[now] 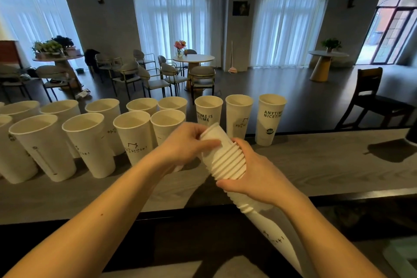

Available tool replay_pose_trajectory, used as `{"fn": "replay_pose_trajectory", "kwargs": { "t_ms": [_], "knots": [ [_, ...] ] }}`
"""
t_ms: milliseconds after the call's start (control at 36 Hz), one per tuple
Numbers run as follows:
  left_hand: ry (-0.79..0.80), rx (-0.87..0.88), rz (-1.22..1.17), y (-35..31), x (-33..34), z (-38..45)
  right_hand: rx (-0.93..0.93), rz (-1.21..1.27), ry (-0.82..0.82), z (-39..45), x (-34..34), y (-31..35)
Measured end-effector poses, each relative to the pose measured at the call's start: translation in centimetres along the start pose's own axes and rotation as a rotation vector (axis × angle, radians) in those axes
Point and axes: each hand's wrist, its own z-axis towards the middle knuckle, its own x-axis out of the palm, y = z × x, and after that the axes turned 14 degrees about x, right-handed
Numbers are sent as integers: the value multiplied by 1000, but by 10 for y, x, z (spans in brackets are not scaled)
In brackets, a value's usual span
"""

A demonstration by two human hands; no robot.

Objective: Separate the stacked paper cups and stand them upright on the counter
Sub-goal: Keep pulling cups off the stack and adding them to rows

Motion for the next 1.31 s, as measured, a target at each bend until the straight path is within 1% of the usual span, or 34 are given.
{"fn": "replay_pose_trajectory", "kwargs": {
  "t_ms": [56,139,194,250,333,417,611,722,750,806,833,861,889,917,944,972,1000,1028,1139,1250,1306],
  "knots": [
    [-100,46,74,-8,-6,5,31,-11,-14,-1,-4,-7],
    [-231,190,289,-23,-14,15,106,-20,-56,1,-8,-22],
    [-282,269,436,-28,-14,23,187,-19,-52,2,-9,-32],
    [-234,267,580,-27,-5,32,242,-4,-45,3,-7,-42],
    [-87,190,706,-12,15,45,280,17,-36,3,-6,-51],
    [-5,214,838,10,29,52,292,44,-31,3,-5,-56],
    [8,258,1002,29,34,63,268,79,-41,6,-4,-55],
    [33,207,1028,27,32,72,270,86,-49,6,-3,-50],
    [15,217,1035,25,30,73,272,85,-51,6,-3,-50],
    [-86,329,1059,18,28,69,263,84,-61,5,-4,-49],
    [-148,394,1015,11,31,63,256,88,-65,5,-4,-48],
    [-188,429,910,3,36,54,248,98,-76,4,-4,-48],
    [-184,430,757,-6,45,44,244,117,-94,4,-4,-47],
    [-128,392,606,-14,54,34,244,148,-112,4,-4,-46],
    [-26,325,500,-19,64,26,242,186,-125,4,-4,-45],
    [81,261,450,-21,72,22,242,223,-126,3,-4,-43],
    [156,213,423,-20,78,20,243,240,-118,2,-4,-41],
    [180,175,386,-17,81,21,241,241,-105,1,-4,-39],
    [97,12,131,-16,74,26,178,255,-10,-8,-3,-36],
    [50,-7,65,-17,70,20,113,290,48,-11,-6,-45],
    [45,-8,31,-18,68,17,93,277,102,-11,-10,-50]
  ]
}}
